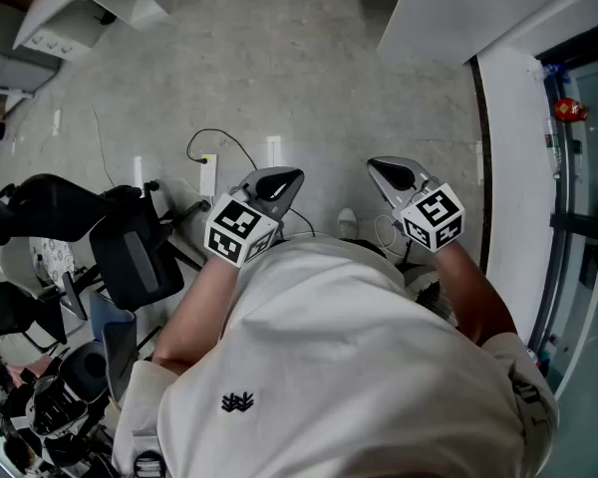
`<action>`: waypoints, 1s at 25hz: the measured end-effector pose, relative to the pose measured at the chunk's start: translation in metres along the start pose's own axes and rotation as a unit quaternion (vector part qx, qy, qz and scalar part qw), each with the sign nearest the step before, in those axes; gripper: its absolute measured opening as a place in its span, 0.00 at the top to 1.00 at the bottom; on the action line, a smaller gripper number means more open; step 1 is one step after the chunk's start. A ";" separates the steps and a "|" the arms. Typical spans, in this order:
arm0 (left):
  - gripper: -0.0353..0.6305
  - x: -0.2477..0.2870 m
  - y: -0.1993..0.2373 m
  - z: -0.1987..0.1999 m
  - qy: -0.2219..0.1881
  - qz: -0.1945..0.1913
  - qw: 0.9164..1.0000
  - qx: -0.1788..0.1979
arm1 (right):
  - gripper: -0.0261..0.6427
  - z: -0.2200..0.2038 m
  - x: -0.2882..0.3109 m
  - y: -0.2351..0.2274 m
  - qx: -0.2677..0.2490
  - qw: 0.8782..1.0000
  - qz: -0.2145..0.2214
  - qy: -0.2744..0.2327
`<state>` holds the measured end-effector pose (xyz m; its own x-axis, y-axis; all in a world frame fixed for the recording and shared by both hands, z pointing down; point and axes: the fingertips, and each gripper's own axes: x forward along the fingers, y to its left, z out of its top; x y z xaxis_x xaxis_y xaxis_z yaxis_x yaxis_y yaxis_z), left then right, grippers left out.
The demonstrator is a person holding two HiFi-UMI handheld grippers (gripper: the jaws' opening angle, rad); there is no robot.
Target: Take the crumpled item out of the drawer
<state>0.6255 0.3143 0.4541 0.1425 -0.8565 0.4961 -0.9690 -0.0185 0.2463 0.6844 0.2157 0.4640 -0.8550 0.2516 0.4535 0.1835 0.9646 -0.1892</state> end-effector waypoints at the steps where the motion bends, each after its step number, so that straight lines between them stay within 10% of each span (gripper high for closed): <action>1: 0.94 -0.015 0.007 -0.003 -0.002 0.000 1.000 0.003 | 0.94 0.005 0.011 0.010 0.002 1.000 -0.001 -0.001; 15: 0.94 -0.177 0.099 -0.067 0.006 -0.023 1.000 0.007 | 0.94 0.055 0.125 0.105 0.041 0.996 -0.080 -0.019; 25: 0.94 -0.170 0.150 -0.058 -0.002 -0.042 0.999 -0.003 | 0.46 0.083 0.160 0.062 0.066 0.988 -0.138 -0.032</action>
<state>0.4674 0.4870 0.4556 0.2234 -0.8538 0.4703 -0.9521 -0.0877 0.2930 0.5187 0.3094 0.4526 -0.8938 -0.0289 0.4476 -0.1214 0.9762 -0.1794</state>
